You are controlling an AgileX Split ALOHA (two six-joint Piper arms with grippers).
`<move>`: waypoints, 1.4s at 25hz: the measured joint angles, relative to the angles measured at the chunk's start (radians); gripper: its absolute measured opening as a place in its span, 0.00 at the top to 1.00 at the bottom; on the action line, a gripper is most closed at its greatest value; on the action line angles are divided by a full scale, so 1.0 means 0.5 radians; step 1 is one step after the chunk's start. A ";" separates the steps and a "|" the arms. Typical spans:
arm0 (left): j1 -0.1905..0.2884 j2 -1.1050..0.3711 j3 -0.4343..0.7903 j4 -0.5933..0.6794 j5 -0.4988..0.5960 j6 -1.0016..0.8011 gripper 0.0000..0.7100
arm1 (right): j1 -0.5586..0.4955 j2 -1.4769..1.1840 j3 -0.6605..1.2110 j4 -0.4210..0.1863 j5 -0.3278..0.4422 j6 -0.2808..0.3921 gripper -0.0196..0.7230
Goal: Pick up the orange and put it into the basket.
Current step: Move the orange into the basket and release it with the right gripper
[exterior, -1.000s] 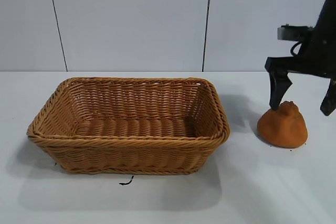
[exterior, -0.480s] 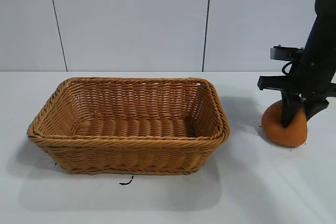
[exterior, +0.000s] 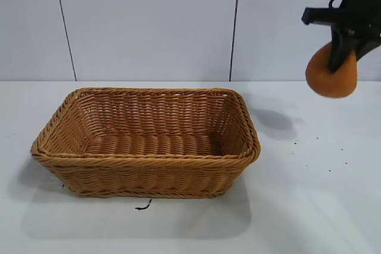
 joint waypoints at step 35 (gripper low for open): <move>0.000 0.000 0.000 0.000 0.000 0.000 0.02 | 1.272 0.642 -0.213 -0.017 -0.421 0.053 0.87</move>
